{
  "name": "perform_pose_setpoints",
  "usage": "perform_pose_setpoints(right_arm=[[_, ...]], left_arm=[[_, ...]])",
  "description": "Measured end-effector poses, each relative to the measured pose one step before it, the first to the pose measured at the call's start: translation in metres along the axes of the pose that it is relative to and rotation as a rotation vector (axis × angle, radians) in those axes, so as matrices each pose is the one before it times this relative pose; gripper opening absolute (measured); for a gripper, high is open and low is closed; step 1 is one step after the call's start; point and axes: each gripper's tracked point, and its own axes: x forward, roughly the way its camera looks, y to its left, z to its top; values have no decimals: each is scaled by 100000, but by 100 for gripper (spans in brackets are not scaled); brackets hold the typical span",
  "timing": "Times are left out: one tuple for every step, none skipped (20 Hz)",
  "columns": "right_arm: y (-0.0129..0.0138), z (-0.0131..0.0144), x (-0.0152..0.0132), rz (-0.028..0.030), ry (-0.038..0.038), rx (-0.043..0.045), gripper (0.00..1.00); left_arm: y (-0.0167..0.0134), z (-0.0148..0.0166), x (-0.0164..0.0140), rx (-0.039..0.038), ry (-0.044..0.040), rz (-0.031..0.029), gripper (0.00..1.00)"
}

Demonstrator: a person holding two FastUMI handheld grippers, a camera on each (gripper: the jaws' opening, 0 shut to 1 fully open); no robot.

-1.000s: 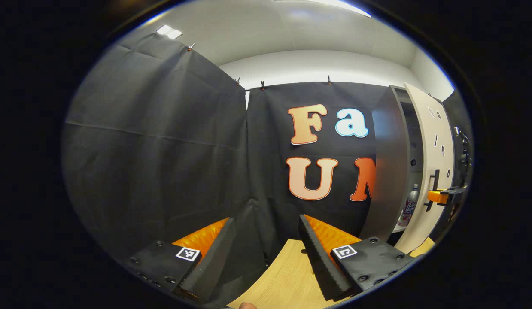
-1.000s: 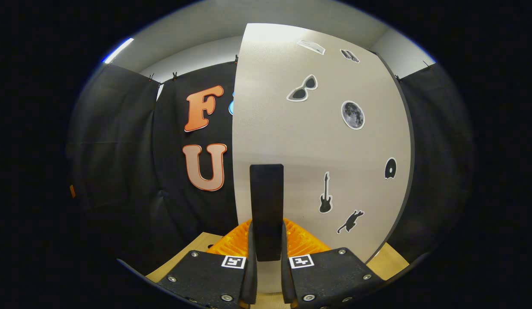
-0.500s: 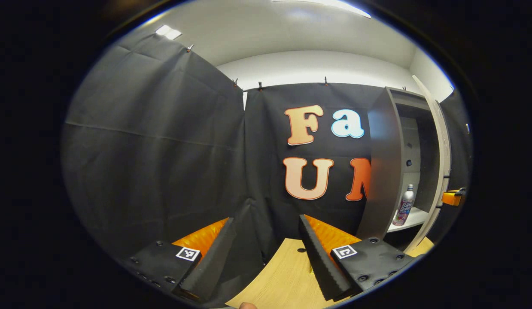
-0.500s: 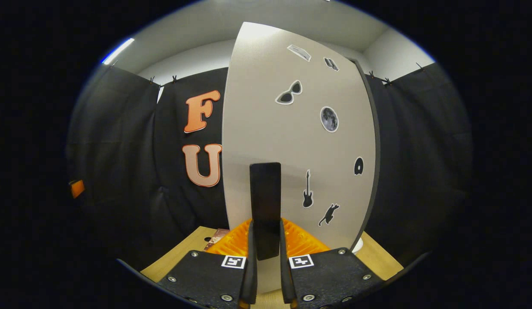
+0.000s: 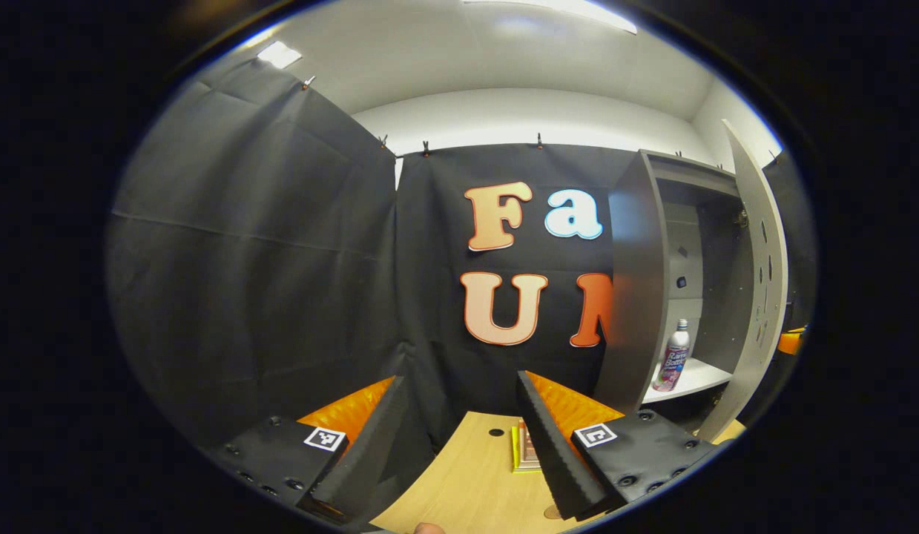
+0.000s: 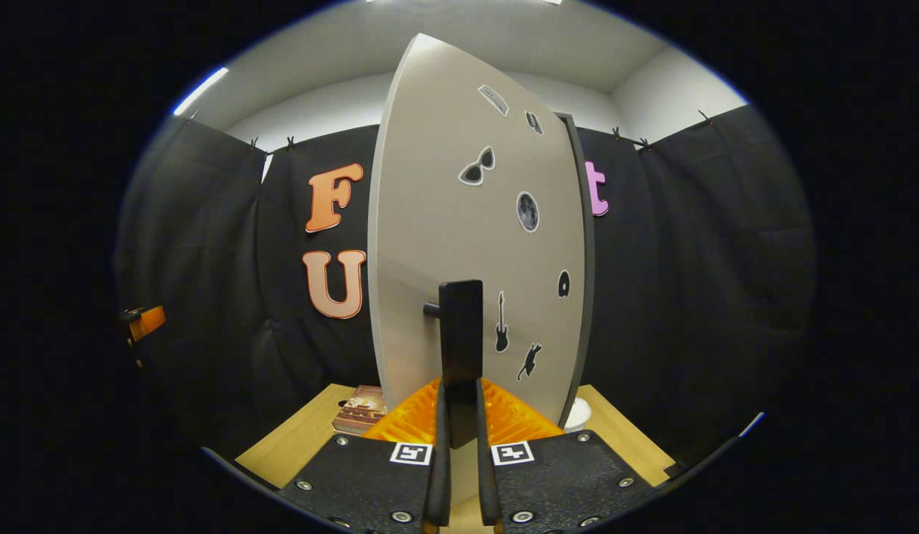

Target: Open the cabinet door with the right hand, grasp the bottle in the cabinet with the left hand and place it on the coaster, then close the cabinet door with the right hand.

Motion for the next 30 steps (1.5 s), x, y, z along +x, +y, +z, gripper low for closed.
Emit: perform_pose_setpoints(right_arm=[[-842,40,-573,-1143,-64,-299,15],[-1062,103,-559,-1317,-101,-123,17],[-924,31,-523,-1625,-86,-299,12],[-1205,-28,-642,-1871,30,-109,11],[-1143,-88,-503,-2012,294,378,8],[-1133,4,-559,-2120,320,763,7],[-1004,-72,-380,-1732,-20,-196,4],[-1249,-69,-435,-1417,-163,-514,3],[-1033,-9,-258,-1177,-240,-429,1],[-1099,-1,-146,-970,72,-264,1],[-1044,-136,-112,-695,88,229,0],[-1081,23,0,-505,229,-215,0],[-929,-45,-43,-441,-236,-1271,0],[-895,6,-5,-369,-167,-829,0],[-873,-8,107,136,164,413,0],[-1159,-402,-495,440,107,1575,0],[-829,-181,-372,-112,156,1087,0],[-971,-349,-212,-1039,-45,-189,0],[-935,-170,-150,-955,17,-1524,0],[-790,-18,-230,-592,-21,-1225,0],[-840,-53,-59,20,43,-21,0],[-594,-14,116,169,180,801,0],[-598,-105,93,-27,119,732,0],[-549,-88,262,0,44,175,0],[-637,-29,177,449,226,26,0],[-429,-74,15,1196,136,924,0],[-351,-79,-11,1382,216,1363,0],[-188,-55,81,1746,367,1399,0],[-25,-45,84,2161,293,1426,0],[139,-128,-79,2189,344,1001,0]], left_arm=[[-486,201,-172,-74,377,-1636,96],[-880,-366,330,-3,190,-1742,96],[-572,-35,185,-54,-137,-1577,96],[-609,64,190,61,-76,-1580,96],[-603,75,81,40,-214,-1481,96],[-677,25,237,-42,-199,-1365,96],[-667,10,92,-215,-168,-1298,96],[-689,-37,132,-353,-58,-1279,96],[-679,16,9,-289,162,-1260,96],[-803,-4,69,-144,353,-1245,96],[-912,-195,288,25,335,-1191,96],[-765,-118,202,193,299,-1061,97],[-781,19,117,258,144,-861,96],[-806,-53,10,277,243,-718,96],[-880,-110,341,219,243,-645,96],[-799,-60,146,129,232,-703,96],[-1012,-150,96,108,91,-615,96],[-855,29,27,133,18,-671,96],[-887,131,157,281,80,-433,96],[-840,-104,122,323,42,-400,96],[-962,-200,15,301,180,-336,96],[-922,-153,148,138,161,-397,96],[-987,-172,341,72,310,-463,96],[-1025,-250,182,164,310,-682,96],[-1045,-191,199,465,-21,-702,96],[-1030,-43,252,586,-180,-252,96],[-991,7,445,617,-172,-570,96],[-1241,-116,582,374,79,-790,96],[-1318,-179,484,35,20,-1205,96],[-1323,-177,425,-46,-120,-1118,96]])
